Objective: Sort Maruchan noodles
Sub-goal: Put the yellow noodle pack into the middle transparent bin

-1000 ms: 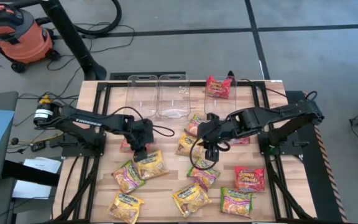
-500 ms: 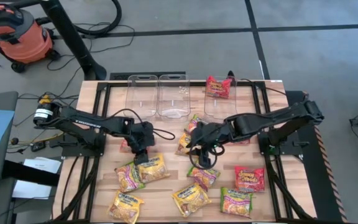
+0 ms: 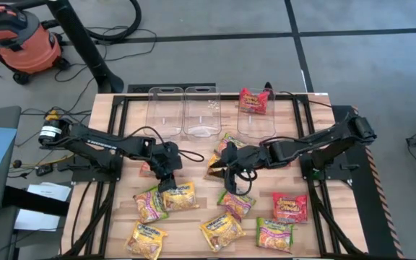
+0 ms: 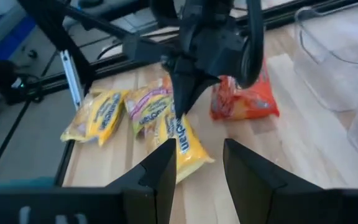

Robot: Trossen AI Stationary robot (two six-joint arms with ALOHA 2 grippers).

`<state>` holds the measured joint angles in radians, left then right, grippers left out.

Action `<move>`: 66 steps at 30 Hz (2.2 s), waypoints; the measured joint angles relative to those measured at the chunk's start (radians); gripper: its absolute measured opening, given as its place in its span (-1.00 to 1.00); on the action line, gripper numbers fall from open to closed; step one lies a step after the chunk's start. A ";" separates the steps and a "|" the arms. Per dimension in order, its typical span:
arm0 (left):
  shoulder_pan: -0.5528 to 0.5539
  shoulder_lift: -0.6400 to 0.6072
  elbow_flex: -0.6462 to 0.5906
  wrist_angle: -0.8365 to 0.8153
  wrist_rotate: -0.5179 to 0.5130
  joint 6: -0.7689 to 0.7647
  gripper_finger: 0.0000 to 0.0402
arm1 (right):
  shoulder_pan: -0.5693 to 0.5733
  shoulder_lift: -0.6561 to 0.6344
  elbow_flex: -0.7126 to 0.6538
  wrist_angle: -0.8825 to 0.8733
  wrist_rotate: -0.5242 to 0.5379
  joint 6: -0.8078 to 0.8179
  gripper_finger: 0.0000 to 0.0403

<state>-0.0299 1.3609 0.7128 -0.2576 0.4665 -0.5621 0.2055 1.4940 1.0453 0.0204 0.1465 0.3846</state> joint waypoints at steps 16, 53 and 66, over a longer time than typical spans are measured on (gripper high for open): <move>0.000 0.000 0.000 0.032 0.000 -0.003 -1.00 | -0.041 0.128 -0.054 0.388 0.030 0.015 -0.22; 0.000 0.000 0.000 0.048 -0.003 -0.009 -1.00 | -0.084 0.492 0.144 0.321 -0.288 0.045 0.22; 0.000 0.000 0.000 0.098 -0.001 -0.008 -1.00 | -0.077 0.492 0.144 0.247 -0.287 0.079 0.22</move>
<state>-0.0296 1.3605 0.7128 -0.1595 0.4652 -0.5697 0.1286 1.9862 1.1889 0.2676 -0.1404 0.4641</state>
